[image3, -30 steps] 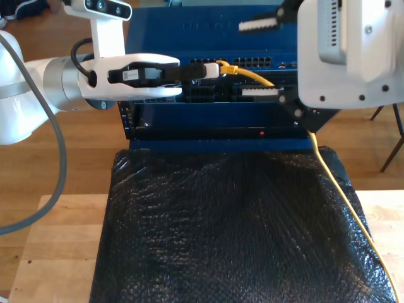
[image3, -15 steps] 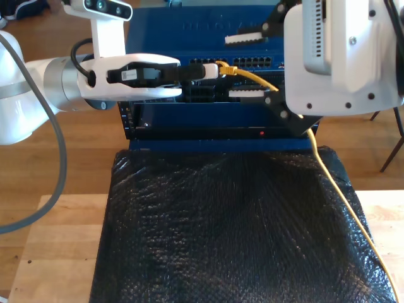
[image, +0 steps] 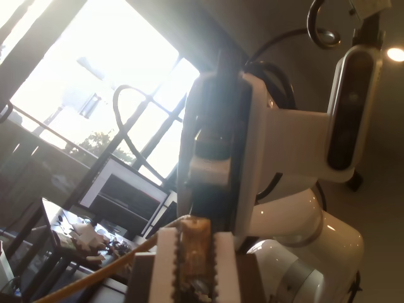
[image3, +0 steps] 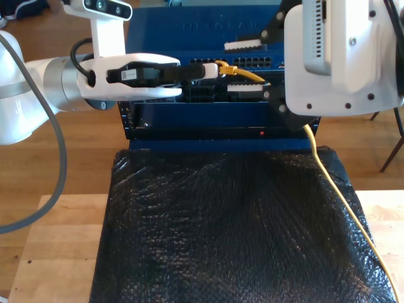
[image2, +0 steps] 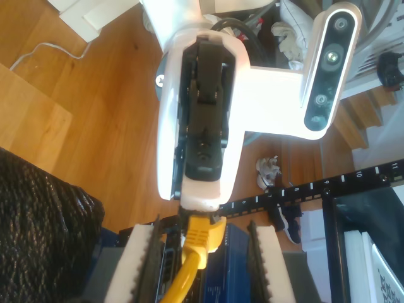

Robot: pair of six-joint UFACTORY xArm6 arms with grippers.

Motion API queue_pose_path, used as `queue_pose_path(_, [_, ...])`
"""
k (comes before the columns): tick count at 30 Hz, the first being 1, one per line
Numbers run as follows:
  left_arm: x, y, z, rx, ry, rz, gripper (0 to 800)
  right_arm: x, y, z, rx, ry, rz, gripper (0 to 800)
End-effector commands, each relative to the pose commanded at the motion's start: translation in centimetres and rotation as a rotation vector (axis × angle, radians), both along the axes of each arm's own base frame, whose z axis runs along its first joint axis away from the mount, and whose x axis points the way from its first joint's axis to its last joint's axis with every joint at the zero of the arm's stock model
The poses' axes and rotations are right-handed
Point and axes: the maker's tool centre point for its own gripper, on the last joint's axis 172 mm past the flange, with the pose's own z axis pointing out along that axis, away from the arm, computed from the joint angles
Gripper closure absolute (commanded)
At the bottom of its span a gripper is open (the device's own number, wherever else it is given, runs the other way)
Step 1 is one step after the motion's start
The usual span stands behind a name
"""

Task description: Grab the cable and plug it in

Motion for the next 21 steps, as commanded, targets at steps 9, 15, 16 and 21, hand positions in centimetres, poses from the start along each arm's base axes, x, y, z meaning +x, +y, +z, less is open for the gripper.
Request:
queue_pose_path(9, [-0.38, 0.08, 0.15, -0.002, 0.013, -0.018, 798, 0.04, 0.02, -0.06, -0.001, 0.001, 0.000, 490])
queue_pose_path(15, [-0.37, 0.08, 0.19, -0.001, 0.014, -0.019, 798, 0.04, 0.02, -0.15, -0.001, 0.003, 0.000, 499])
queue_pose_path(16, [-0.37, 0.08, 0.19, -0.001, 0.014, -0.019, 798, 0.04, 0.02, -0.24, -0.002, 0.004, 0.000, 499])
queue_pose_path(21, [-0.37, 0.08, 0.19, -0.001, 0.014, -0.019, 797, 0.00, 0.07, -0.42, -0.003, 0.007, 0.002, 503])
